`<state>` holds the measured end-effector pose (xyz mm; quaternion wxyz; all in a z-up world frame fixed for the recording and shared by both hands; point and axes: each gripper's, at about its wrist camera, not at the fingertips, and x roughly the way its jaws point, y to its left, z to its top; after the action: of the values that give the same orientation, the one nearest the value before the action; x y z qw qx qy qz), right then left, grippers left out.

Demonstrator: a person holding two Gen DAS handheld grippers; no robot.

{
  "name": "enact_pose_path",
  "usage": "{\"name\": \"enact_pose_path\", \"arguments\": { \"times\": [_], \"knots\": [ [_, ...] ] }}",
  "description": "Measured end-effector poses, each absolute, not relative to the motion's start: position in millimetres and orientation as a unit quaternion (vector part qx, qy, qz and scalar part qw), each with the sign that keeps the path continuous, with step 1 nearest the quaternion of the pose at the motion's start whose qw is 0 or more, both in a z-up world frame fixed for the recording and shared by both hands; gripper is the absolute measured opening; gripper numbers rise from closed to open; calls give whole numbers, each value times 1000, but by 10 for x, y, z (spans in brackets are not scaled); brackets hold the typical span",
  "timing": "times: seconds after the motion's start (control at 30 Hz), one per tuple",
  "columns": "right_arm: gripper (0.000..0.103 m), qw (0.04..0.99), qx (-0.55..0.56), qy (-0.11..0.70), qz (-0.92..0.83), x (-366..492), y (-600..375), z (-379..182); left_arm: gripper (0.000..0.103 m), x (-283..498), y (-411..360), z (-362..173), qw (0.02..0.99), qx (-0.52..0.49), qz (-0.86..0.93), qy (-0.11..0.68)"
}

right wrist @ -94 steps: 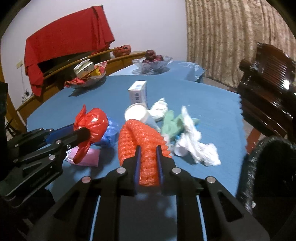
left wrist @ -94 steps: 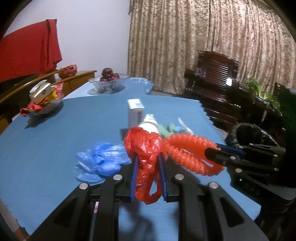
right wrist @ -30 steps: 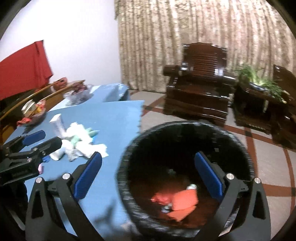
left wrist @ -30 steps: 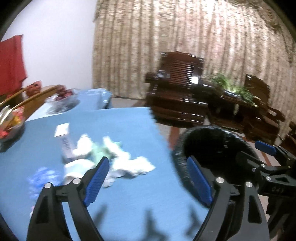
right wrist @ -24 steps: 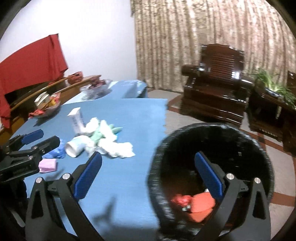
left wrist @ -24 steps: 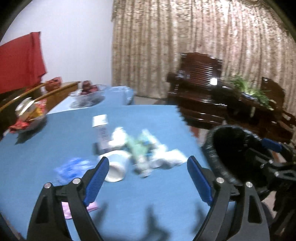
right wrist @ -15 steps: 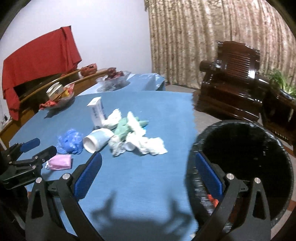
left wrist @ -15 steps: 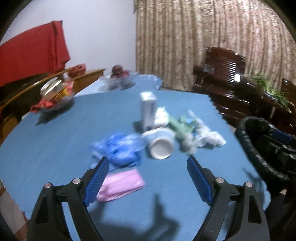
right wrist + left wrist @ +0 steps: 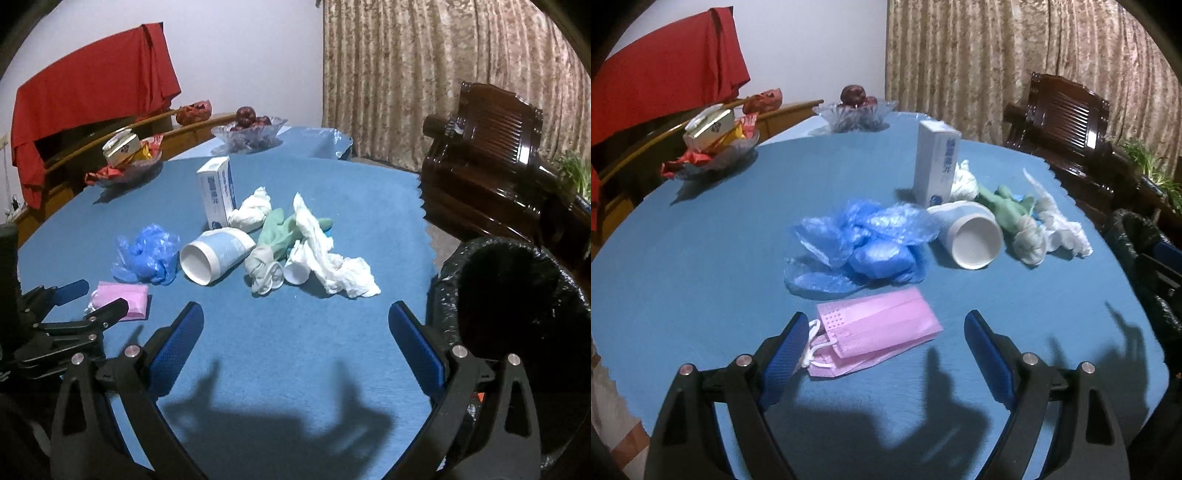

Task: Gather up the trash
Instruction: 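Move both open grippers back over the remaining pile on the table, then grasp the pink face mask with the left gripper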

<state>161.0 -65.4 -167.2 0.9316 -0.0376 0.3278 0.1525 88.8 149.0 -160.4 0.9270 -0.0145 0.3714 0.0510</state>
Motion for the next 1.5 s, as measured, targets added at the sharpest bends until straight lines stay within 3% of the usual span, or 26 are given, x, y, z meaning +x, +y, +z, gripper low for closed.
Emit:
{"name": "enact_pose_path", "arguments": {
  "times": [0.3, 0.57, 0.83, 1.17, 1.3, 1.5],
  "knots": [
    [98, 927, -47, 339, 157, 1714, -591, -1785, 83, 1064, 1536, -1776, 917, -28, 45, 395],
    [98, 924, -46, 344, 158, 1756, -591, -1839, 34, 1086, 1504, -1832, 913, -39, 15, 407],
    [98, 925, -44, 340, 161, 1785, -575, -1823, 18, 1023, 1510, -1749, 917, -51, 8, 395],
    [97, 937, -45, 315, 142, 2035, -669, -1673, 16, 1094, 1321, -1344, 936, -51, -18, 347],
    [84, 935, -50, 320, 143, 2180, -666, -1711, 16, 1245, 1208, -1272, 941, -52, -30, 334],
    [78, 930, -56, 333, 145, 2373, -642, -1839, 16, 1391, 1075, -1199, 943, -58, -42, 324]
  ]
}}
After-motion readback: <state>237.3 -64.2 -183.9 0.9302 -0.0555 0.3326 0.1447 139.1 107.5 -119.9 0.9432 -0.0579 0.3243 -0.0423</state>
